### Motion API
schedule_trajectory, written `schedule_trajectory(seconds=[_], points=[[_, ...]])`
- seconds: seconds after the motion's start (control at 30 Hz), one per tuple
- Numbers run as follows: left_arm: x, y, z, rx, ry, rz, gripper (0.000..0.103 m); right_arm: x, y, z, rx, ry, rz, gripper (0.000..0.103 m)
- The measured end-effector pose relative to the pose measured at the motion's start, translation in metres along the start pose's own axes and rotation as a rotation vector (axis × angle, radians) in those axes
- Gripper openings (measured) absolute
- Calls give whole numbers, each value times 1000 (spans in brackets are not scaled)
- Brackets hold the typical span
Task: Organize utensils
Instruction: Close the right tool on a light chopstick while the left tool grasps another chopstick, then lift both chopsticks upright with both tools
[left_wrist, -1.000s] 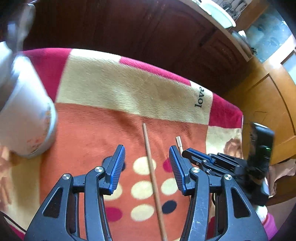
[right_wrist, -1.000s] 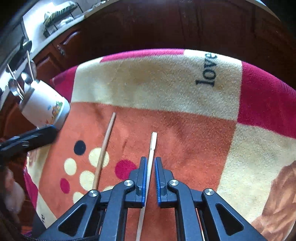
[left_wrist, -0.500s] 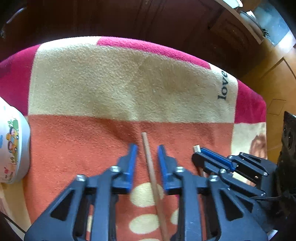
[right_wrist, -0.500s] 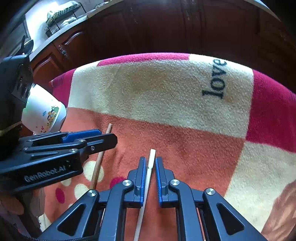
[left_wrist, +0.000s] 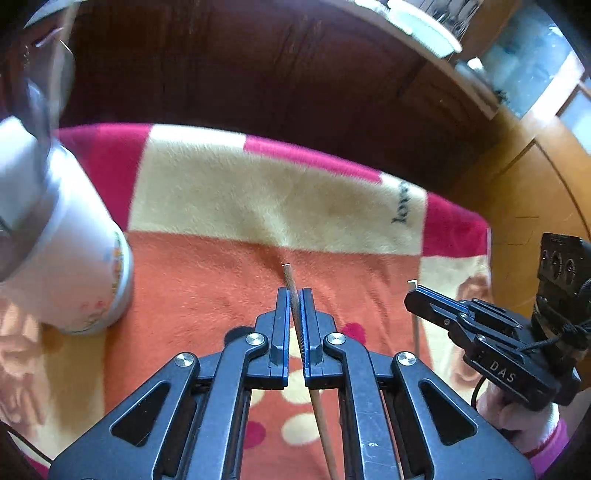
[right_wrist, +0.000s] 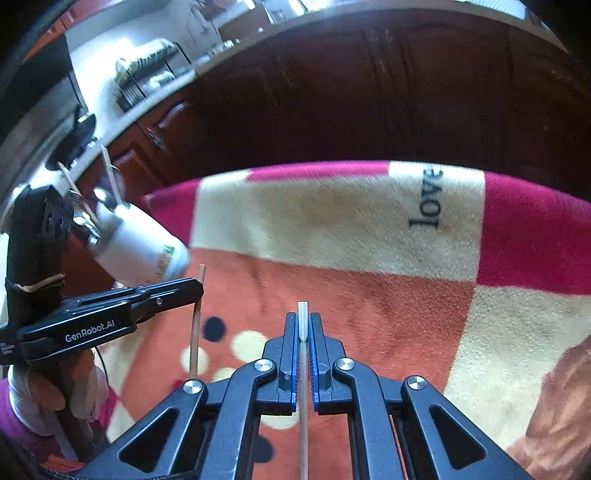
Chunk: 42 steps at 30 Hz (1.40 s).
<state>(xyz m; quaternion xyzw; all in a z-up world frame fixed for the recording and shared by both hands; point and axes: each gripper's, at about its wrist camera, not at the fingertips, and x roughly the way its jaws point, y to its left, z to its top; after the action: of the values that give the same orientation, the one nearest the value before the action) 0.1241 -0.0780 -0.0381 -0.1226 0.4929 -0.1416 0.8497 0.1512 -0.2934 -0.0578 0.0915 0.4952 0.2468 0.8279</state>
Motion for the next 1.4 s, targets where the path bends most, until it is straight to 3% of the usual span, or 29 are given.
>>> schedule_trajectory(seconds=[0.4,1.0,1.17,1.3,1.37,1.4], points=[[-80,-21,-16,75,-132,-31,3,-53,54,3,-101,-98,32,4],[-163,-18,-30,112,-259,-61,0,-77,103,12,-198,-152,34,4],[-161,-6,-30,85,-252,-39,0,-74,109,18,-199,-152,29,4],[-132,17,-33,2,-177,9,0,-69,109,15,-197,-141,28,4],[-115,24,-35,-26,-139,25,3,-66,107,13,-195,-132,28,4],[-103,27,-36,-46,-113,29,9,-64,105,12,-193,-127,27,4]])
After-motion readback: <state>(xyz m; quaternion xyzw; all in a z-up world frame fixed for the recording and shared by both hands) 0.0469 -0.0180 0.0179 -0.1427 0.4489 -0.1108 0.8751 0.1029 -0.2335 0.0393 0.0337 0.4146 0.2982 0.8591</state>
